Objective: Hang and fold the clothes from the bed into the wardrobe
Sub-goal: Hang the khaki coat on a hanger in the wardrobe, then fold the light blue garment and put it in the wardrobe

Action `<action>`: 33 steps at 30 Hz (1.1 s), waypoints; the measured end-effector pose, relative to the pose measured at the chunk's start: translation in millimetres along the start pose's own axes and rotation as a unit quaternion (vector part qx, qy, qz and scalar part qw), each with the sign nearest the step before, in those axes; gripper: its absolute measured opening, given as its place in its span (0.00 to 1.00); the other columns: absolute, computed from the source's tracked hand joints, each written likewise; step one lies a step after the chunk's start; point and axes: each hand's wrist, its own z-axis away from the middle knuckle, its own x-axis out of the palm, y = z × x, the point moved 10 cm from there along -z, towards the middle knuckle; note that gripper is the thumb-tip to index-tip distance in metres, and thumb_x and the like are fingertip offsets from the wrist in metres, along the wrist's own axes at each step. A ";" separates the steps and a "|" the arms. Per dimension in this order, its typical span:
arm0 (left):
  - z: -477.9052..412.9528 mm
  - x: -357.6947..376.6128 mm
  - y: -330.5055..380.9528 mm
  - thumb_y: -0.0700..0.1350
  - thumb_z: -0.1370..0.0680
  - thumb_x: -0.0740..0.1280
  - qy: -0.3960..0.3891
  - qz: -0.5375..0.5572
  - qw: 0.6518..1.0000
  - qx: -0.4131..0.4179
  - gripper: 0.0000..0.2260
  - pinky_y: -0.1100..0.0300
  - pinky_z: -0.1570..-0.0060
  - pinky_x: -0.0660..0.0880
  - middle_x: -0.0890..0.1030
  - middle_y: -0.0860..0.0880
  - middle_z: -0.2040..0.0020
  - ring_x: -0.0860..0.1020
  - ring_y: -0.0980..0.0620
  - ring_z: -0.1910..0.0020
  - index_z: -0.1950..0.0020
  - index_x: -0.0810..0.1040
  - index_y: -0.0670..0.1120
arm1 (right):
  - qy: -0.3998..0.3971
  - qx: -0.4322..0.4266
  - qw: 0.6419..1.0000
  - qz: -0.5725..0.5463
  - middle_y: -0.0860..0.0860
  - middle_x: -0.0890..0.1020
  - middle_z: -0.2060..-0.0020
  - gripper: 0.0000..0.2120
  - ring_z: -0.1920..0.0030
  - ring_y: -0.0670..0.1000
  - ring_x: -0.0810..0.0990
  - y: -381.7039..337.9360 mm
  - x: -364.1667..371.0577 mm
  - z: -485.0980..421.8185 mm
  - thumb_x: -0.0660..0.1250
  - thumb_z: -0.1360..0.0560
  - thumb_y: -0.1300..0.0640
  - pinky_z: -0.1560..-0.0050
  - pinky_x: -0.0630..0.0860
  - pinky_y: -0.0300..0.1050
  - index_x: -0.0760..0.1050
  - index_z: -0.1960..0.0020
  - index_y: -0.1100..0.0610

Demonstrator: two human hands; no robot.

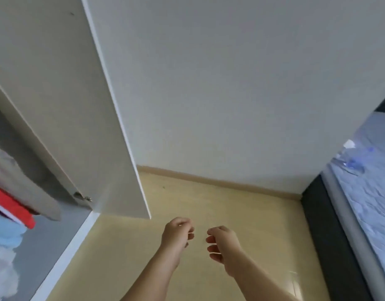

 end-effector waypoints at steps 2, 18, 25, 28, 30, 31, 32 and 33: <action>20.7 66.6 -5.1 0.42 0.23 0.63 -0.050 -0.040 0.998 0.011 0.05 0.62 0.66 0.69 0.78 0.50 0.63 0.78 0.53 0.63 0.58 0.76 0.47 | 0.042 0.007 0.998 -0.044 0.51 0.74 0.67 0.05 0.72 0.49 0.71 26.3 -67.7 11.6 0.60 0.24 0.61 0.70 0.68 0.38 0.72 0.58 0.57; 289.2 511.7 -139.1 0.40 0.21 0.61 -0.353 -0.260 0.899 0.005 0.09 0.67 0.74 0.64 0.76 0.51 0.66 0.73 0.57 0.71 0.60 0.74 0.48 | 0.285 0.062 0.901 -0.321 0.52 0.74 0.70 0.05 0.76 0.48 0.67 279.7 -508.9 182.1 0.61 0.26 0.63 0.71 0.63 0.36 0.71 0.60 0.57; 349.6 661.9 -173.1 0.41 0.21 0.61 -0.444 -0.319 0.837 0.012 0.06 0.64 0.68 0.68 0.76 0.49 0.65 0.73 0.55 0.69 0.57 0.75 0.46 | 0.381 0.057 0.829 -0.406 0.54 0.73 0.70 0.06 0.75 0.50 0.67 334.7 -638.6 223.0 0.63 0.26 0.65 0.70 0.62 0.37 0.73 0.61 0.59; 369.8 728.2 -175.6 0.41 0.21 0.60 -0.475 -0.345 0.809 0.035 0.07 0.63 0.68 0.67 0.76 0.49 0.65 0.73 0.54 0.68 0.57 0.75 0.46 | 0.409 0.052 0.802 -0.432 0.53 0.71 0.72 0.06 0.75 0.49 0.65 340.7 -697.0 231.0 0.62 0.26 0.65 0.69 0.60 0.37 0.70 0.61 0.59; 385.7 771.4 -171.3 0.41 0.21 0.59 -0.494 -0.377 0.781 0.061 0.08 0.63 0.69 0.67 0.76 0.50 0.65 0.74 0.54 0.67 0.58 0.74 0.47 | 0.423 0.050 0.790 -0.442 0.52 0.70 0.73 0.07 0.75 0.49 0.64 339.3 -735.5 235.4 0.61 0.25 0.66 0.68 0.57 0.37 0.69 0.61 0.58; 394.9 792.1 -168.4 0.40 0.21 0.59 -0.504 -0.387 0.769 0.071 0.08 0.64 0.70 0.67 0.76 0.50 0.65 0.74 0.54 0.68 0.59 0.74 0.47 | 0.429 0.049 0.785 -0.445 0.52 0.69 0.73 0.07 0.76 0.49 0.63 338.0 -755.0 237.6 0.60 0.25 0.66 0.68 0.56 0.37 0.68 0.61 0.58; 403.6 813.0 -166.7 0.39 0.21 0.58 -0.514 -0.390 0.760 0.078 0.09 0.66 0.72 0.67 0.76 0.50 0.66 0.73 0.55 0.68 0.60 0.73 0.48 | 0.436 0.045 0.779 -0.449 0.52 0.69 0.73 0.07 0.76 0.49 0.63 336.8 -774.5 239.5 0.60 0.25 0.66 0.68 0.56 0.37 0.68 0.61 0.58; 411.0 832.5 -165.5 0.39 0.22 0.58 -0.522 -0.391 0.754 0.083 0.10 0.67 0.74 0.67 0.75 0.51 0.66 0.73 0.55 0.69 0.61 0.73 0.48 | 0.442 0.042 0.772 -0.455 0.52 0.69 0.73 0.07 0.76 0.49 0.64 336.7 -791.8 241.5 0.60 0.25 0.66 0.69 0.56 0.37 0.68 0.61 0.58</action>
